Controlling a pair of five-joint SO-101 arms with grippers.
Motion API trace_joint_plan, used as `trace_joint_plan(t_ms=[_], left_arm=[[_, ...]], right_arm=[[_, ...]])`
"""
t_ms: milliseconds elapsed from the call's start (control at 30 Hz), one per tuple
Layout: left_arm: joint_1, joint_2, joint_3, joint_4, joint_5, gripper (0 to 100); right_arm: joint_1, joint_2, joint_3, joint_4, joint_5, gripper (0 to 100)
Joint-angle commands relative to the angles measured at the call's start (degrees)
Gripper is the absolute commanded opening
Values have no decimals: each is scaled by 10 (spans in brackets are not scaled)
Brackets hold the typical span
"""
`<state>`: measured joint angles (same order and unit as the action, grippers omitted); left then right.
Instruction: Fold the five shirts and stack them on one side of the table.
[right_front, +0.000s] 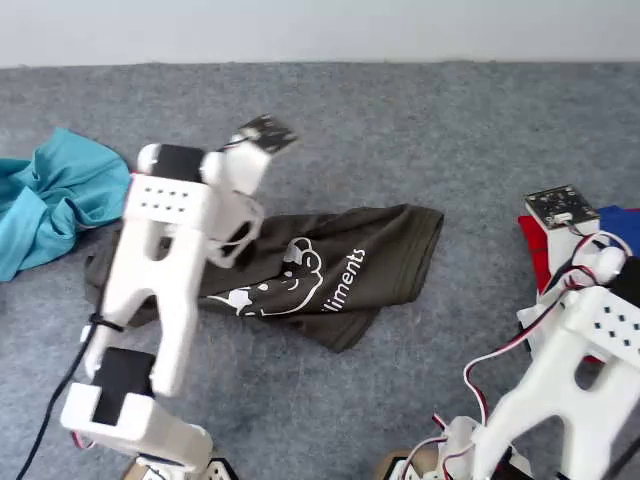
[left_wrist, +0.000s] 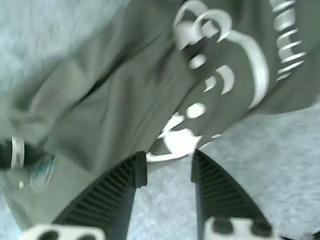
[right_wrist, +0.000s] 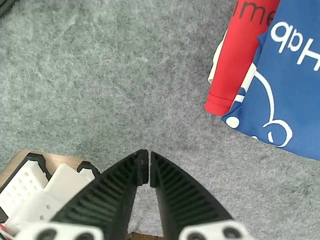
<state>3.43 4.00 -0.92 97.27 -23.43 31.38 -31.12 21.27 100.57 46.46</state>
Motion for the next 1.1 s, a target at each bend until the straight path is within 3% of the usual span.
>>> trace_joint_plan(t_ms=[0, 267, 567, 733, 867, 1067], left_arm=[[-72, -29, 27, -37, -53, 183], [-142, -28, 116, -111, -177, 185], [-134, -11, 176, -212, -184, 184], [-138, 88, 122, -258, -177, 181], [-143, 153, 23, -241, -127, 181], [-142, 164, -93, -143, -127, 181]], right_arm=[[-5, -11, -2, 22, -5, 12], [-5, -11, -2, 22, -5, 12], [-5, -11, -2, 22, -5, 12], [-4, -15, -2, 22, -5, 12], [-3, -16, -2, 23, -5, 12], [-3, -16, -2, 23, -5, 12]])
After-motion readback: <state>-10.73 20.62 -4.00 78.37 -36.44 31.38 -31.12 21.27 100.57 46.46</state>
